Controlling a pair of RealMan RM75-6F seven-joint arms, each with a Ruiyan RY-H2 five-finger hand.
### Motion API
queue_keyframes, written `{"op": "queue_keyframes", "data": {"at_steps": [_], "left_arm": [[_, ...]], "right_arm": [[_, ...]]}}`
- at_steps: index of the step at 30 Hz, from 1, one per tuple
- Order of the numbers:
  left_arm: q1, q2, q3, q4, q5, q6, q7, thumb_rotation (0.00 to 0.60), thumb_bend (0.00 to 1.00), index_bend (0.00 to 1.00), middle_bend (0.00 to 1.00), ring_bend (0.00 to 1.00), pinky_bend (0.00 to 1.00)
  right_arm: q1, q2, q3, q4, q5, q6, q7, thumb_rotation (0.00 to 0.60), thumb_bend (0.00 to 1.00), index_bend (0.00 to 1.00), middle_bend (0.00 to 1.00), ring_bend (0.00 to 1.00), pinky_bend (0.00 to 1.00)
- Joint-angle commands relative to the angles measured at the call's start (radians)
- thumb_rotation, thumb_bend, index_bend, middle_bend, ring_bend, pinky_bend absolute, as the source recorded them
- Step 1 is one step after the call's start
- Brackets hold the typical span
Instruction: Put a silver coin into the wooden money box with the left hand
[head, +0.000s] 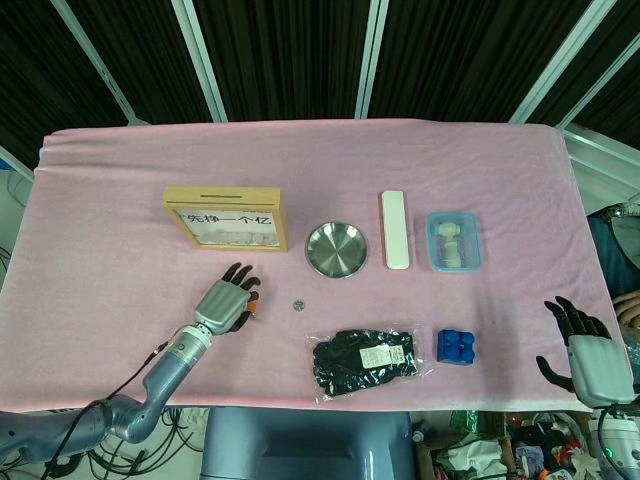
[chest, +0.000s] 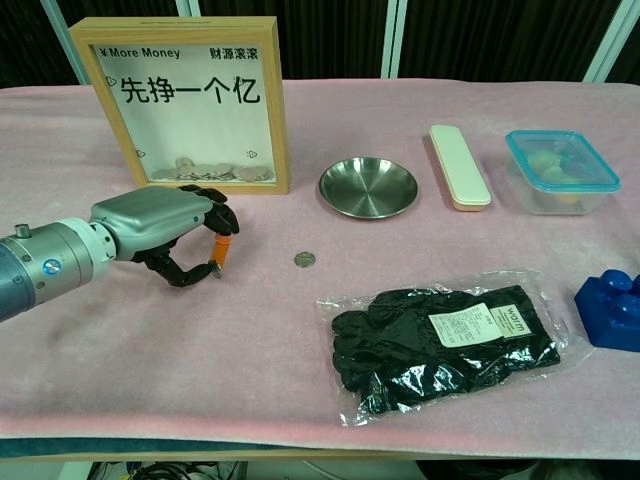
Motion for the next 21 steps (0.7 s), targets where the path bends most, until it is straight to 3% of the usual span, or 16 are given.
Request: {"op": "queue_keyframes", "data": {"at_steps": [1,21], "left_arm": [[0.000,-0.003,-0.001,0.003,0.001,0.003,-0.002,0.600,0.46,0.62,0.21,0.00,0.00],[0.005,0.007,0.000,-0.020,0.021,0.029,-0.004,0.600,0.46,0.65,0.23,0.00,0.00]], "right_arm": [[0.000,0.000,0.000,0.000,0.000,0.000,0.000,0.600,0.23,0.14,0.07,0.17,0.18],[0.000,0.000,-0.001,-0.002,-0.001,0.000,0.001,0.600,0.23,0.14,0.07,0.17,0.18]]}}
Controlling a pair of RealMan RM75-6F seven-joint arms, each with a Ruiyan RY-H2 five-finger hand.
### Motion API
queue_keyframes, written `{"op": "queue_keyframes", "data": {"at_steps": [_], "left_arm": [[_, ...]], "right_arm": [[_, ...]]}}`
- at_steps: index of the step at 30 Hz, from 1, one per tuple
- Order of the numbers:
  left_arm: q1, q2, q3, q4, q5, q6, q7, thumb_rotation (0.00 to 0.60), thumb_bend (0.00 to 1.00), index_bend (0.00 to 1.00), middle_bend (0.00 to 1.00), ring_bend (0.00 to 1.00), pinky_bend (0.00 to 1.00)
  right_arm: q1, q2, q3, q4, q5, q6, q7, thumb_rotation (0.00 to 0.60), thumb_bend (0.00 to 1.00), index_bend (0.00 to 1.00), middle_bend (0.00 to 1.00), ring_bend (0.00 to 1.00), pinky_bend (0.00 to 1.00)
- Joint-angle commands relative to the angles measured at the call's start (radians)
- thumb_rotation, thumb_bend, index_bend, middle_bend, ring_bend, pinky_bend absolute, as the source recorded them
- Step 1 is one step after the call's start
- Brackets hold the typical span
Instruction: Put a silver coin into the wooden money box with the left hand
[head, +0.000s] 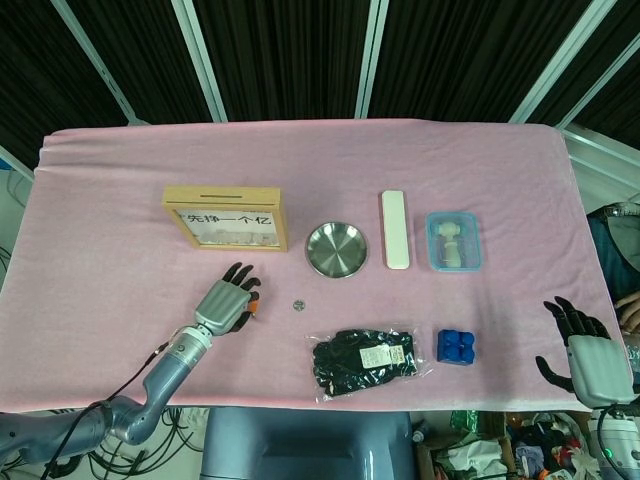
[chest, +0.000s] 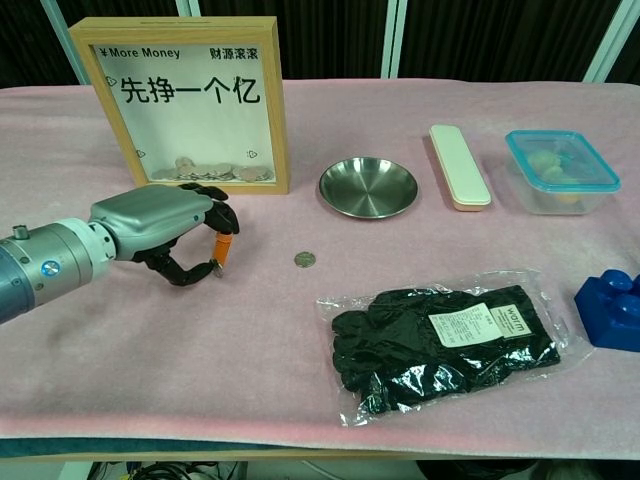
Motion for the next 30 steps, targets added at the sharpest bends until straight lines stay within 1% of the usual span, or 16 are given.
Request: {"op": "queue_keyframes", "data": {"at_steps": [1,5,9,14,18,23,25,30], "left_arm": [[0.000,0.015,-0.004,-0.023,0.005,0.011,0.009,0.600,0.47,0.65,0.23,0.00,0.00],[-0.003,0.056,-0.013,-0.088,0.023,0.046,0.058,0.600,0.47,0.65,0.23,0.00,0.00],[-0.008,0.127,-0.032,-0.202,0.039,0.092,0.141,0.600,0.47,0.65,0.23,0.00,0.00],[-0.016,0.229,-0.057,-0.349,0.015,0.112,0.250,0.600,0.47,0.65,0.23,0.00,0.00],[-0.031,0.321,-0.091,-0.474,-0.037,0.117,0.337,0.600,0.47,0.65,0.23,0.00,0.00],[-0.051,0.417,-0.132,-0.599,-0.116,0.141,0.448,0.600,0.47,0.65,0.23,0.00,0.00],[-0.062,0.445,-0.154,-0.627,-0.155,0.155,0.486,0.600,0.47,0.65,0.23,0.00,0.00],[-0.119,0.496,-0.239,-0.665,-0.326,0.161,0.548,0.600,0.47,0.65,0.22,0.00,0.00]], "right_arm": [[0.000,0.000,0.000,0.000,0.002,-0.001,0.001,0.600,0.23,0.14,0.07,0.17,0.18],[0.000,0.000,0.001,0.000,0.002,-0.001,0.002,0.600,0.23,0.14,0.07,0.17,0.18],[0.000,-0.001,0.000,-0.001,0.000,0.001,0.001,0.600,0.23,0.14,0.07,0.17,0.18],[-0.002,-0.002,0.000,-0.003,0.001,0.003,-0.003,0.600,0.23,0.14,0.07,0.17,0.18],[-0.003,-0.002,-0.001,-0.005,-0.001,0.005,-0.006,0.600,0.23,0.14,0.07,0.17,0.18],[-0.003,-0.003,0.000,-0.006,0.002,0.006,-0.008,0.600,0.23,0.14,0.07,0.17,0.18],[-0.004,-0.003,0.000,-0.006,0.004,0.006,-0.008,0.600,0.23,0.14,0.07,0.17,0.18],[-0.005,-0.003,0.001,-0.007,0.007,0.006,-0.010,0.600,0.23,0.14,0.07,0.17,0.18]]}}
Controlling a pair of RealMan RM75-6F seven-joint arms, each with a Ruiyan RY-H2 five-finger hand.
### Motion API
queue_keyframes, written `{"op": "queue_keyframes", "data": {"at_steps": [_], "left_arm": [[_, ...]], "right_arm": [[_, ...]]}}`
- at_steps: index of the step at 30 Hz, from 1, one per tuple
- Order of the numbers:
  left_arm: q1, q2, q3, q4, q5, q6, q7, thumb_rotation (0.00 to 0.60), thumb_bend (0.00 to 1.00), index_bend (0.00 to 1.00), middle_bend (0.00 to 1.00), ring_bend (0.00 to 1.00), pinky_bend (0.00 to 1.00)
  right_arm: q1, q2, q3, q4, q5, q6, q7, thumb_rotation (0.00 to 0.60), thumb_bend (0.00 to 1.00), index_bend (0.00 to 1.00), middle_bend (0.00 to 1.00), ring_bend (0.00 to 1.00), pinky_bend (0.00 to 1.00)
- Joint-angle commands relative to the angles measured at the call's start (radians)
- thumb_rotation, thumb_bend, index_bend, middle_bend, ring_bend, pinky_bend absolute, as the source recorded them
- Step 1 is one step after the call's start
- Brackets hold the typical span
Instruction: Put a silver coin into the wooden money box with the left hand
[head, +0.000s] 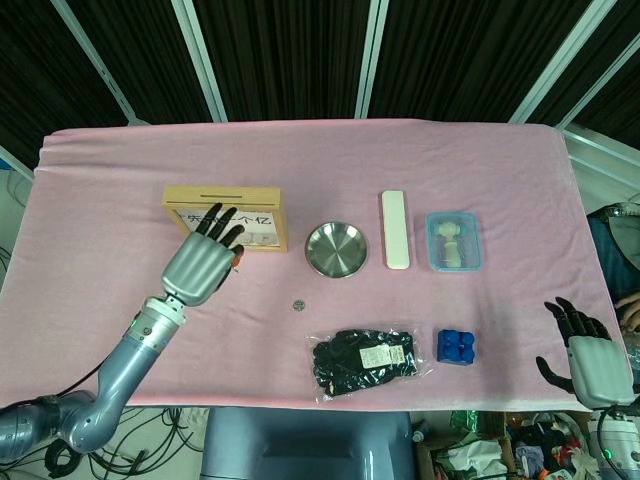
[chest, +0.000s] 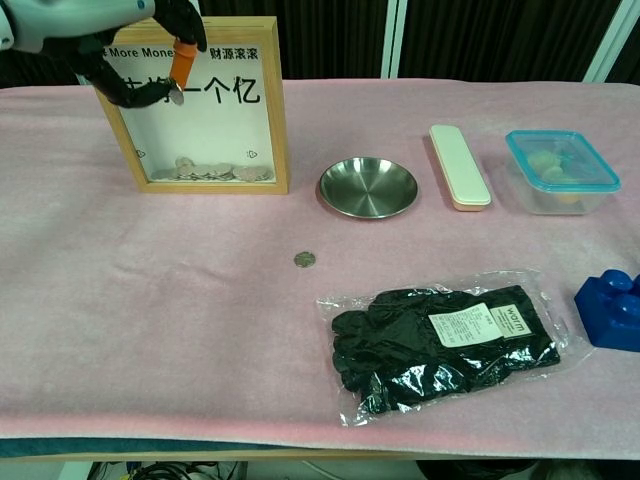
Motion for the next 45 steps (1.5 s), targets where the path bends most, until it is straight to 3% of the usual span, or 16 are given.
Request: {"op": "queue_keyframes", "data": {"at_steps": [1,7,17,29,45], "left_arm": [[-0.068,0.051,-0.092,-0.034,-0.167,0.007,0.057,0.600,0.47,0.65,0.22,0.00,0.00],[-0.173,0.066,-0.167,0.029,-0.347,0.009,0.101,0.600,0.47,0.65,0.23,0.00,0.00],[-0.266,0.027,-0.190,0.173,-0.527,0.011,0.079,0.600,0.47,0.65,0.23,0.00,0.00],[-0.262,-0.024,-0.127,0.309,-0.520,-0.014,-0.039,0.600,0.47,0.65,0.23,0.00,0.00],[-0.268,-0.070,-0.083,0.374,-0.499,-0.019,-0.103,0.600,0.47,0.65,0.23,0.00,0.00]], "right_arm": [[0.000,0.000,0.001,0.000,0.001,0.001,-0.001,0.600,0.23,0.14,0.07,0.17,0.18],[-0.001,-0.001,0.002,0.000,0.004,0.002,-0.002,0.600,0.23,0.14,0.07,0.17,0.18],[-0.001,0.002,0.004,-0.002,0.007,0.000,0.004,0.600,0.23,0.14,0.07,0.17,0.18],[-0.002,0.004,0.004,-0.004,0.009,0.000,0.005,0.600,0.23,0.14,0.07,0.17,0.18],[-0.002,0.006,0.005,-0.002,0.005,0.001,0.011,0.600,0.23,0.14,0.07,0.17,0.18]]}}
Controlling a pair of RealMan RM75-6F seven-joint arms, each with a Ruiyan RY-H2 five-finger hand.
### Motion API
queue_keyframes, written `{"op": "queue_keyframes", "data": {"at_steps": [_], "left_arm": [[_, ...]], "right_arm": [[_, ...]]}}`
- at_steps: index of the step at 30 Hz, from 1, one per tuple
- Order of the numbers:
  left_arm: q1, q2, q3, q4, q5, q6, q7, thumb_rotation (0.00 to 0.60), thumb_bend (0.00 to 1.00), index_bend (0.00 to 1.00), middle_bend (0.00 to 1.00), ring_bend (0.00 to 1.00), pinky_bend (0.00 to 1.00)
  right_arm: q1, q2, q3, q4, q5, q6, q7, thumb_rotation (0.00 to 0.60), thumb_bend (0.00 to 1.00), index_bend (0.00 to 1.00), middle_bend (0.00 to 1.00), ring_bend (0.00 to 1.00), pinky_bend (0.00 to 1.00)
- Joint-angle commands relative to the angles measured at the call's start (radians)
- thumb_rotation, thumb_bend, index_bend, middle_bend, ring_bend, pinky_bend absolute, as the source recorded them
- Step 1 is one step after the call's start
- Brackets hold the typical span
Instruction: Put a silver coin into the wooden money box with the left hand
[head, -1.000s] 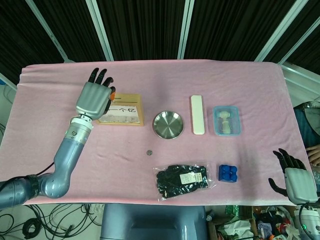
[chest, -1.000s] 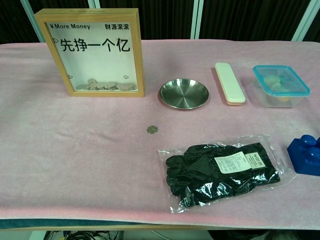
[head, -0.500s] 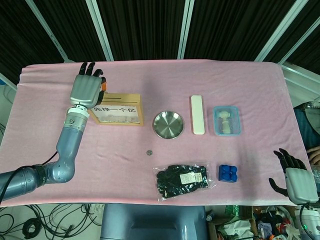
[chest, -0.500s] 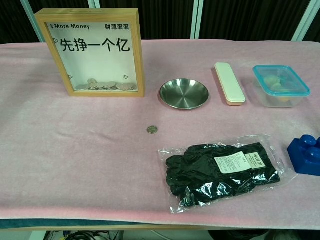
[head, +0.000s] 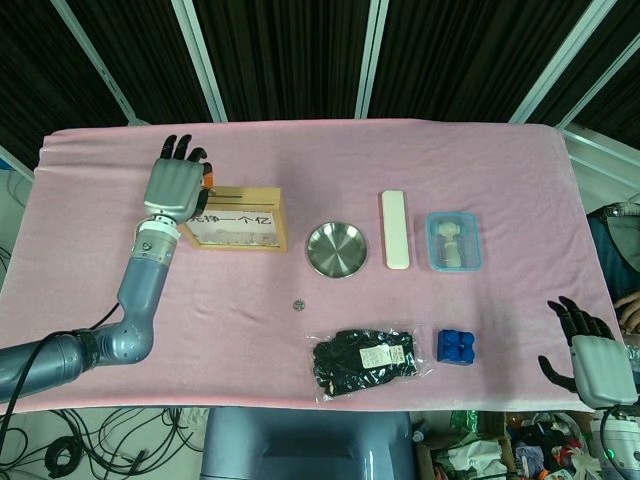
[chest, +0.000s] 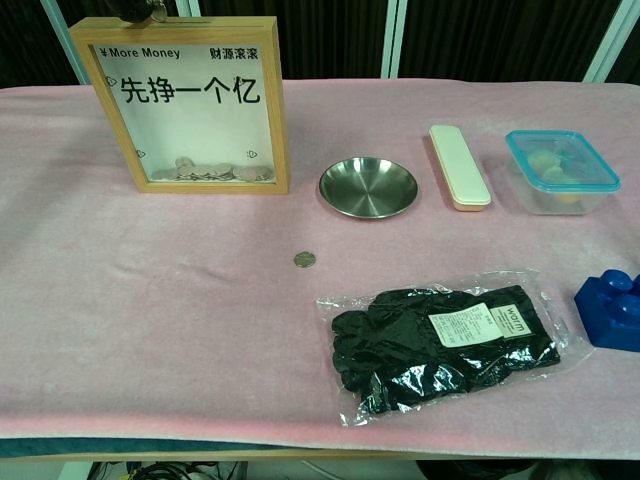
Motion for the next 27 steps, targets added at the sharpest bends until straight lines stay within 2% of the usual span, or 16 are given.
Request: {"op": "queue_keyframes", "data": {"at_steps": [1,27], "left_arm": [[-0.002,-0.004,0.003,0.003,0.002,0.000,-0.006,0.600,0.47,0.65,0.23,0.00,0.00],[-0.021,-0.018,0.032,0.003,0.020,0.020,-0.009,0.600,0.47,0.65,0.23,0.00,0.00]], "right_arm": [[0.000,0.000,0.000,0.000,0.000,-0.001,0.001,0.600,0.23,0.14,0.07,0.17,0.18],[0.001,0.000,-0.001,0.000,-0.003,-0.002,0.004,0.600,0.23,0.14,0.07,0.17,0.18]]}}
